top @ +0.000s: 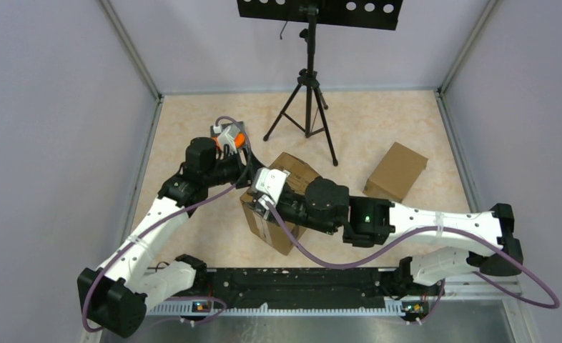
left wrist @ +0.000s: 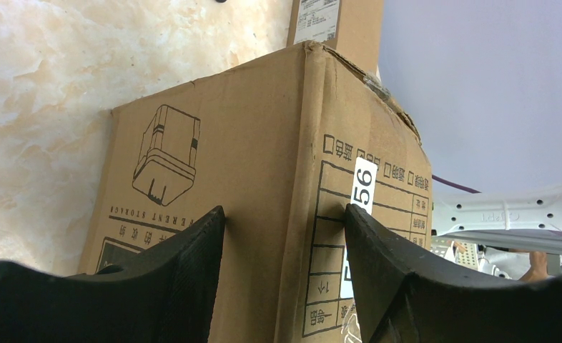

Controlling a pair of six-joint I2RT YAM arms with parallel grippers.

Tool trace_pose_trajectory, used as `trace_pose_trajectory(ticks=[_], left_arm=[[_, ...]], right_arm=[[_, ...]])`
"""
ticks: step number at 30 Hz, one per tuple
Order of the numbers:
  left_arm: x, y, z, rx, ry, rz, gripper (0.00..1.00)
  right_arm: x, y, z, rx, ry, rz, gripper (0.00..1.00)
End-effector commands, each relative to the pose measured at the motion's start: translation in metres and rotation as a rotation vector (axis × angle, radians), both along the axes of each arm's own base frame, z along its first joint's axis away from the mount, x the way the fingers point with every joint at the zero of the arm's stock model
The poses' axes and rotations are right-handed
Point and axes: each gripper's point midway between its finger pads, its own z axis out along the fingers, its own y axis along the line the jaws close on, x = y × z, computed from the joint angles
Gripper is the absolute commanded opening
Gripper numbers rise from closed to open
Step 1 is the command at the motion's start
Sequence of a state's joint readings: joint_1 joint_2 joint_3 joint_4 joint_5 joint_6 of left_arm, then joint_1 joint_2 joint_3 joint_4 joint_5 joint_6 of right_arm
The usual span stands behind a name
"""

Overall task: Unpack the express box
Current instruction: Cut the express box at the center of the board.

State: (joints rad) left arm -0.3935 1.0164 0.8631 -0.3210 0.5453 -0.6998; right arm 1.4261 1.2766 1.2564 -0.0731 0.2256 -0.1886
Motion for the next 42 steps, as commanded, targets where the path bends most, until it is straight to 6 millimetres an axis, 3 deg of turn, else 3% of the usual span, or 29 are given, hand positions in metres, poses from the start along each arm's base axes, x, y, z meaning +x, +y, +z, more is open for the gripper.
trace_pose_trajectory(ticks=[1,10,18,30,34,42], left_arm=[[-0.003,0.008,-0.032,0.081,0.056,0.013,0.65],[-0.003,0.008,-0.034,0.084,0.062,0.012,0.65],[0.0,0.012,-0.04,0.127,0.051,0.016,0.66],[0.005,0.018,-0.049,0.174,0.069,0.039,0.66],[0.006,0.019,-0.047,0.177,0.062,0.041,0.66],[0.006,0.017,-0.048,0.169,0.07,0.031,0.66]], right_arm=[[-0.002,0.005,0.0,-0.007,-0.022,-0.003,0.0],[-0.005,0.001,-0.017,-0.047,0.011,-0.014,0.0],[-0.006,-0.008,0.022,0.012,0.016,-0.021,0.0],[-0.001,-0.02,0.024,-0.021,0.024,-0.089,0.0],[0.0,-0.024,0.017,-0.053,0.033,-0.102,0.0],[-0.005,-0.024,-0.017,-0.124,0.104,-0.101,0.0]])
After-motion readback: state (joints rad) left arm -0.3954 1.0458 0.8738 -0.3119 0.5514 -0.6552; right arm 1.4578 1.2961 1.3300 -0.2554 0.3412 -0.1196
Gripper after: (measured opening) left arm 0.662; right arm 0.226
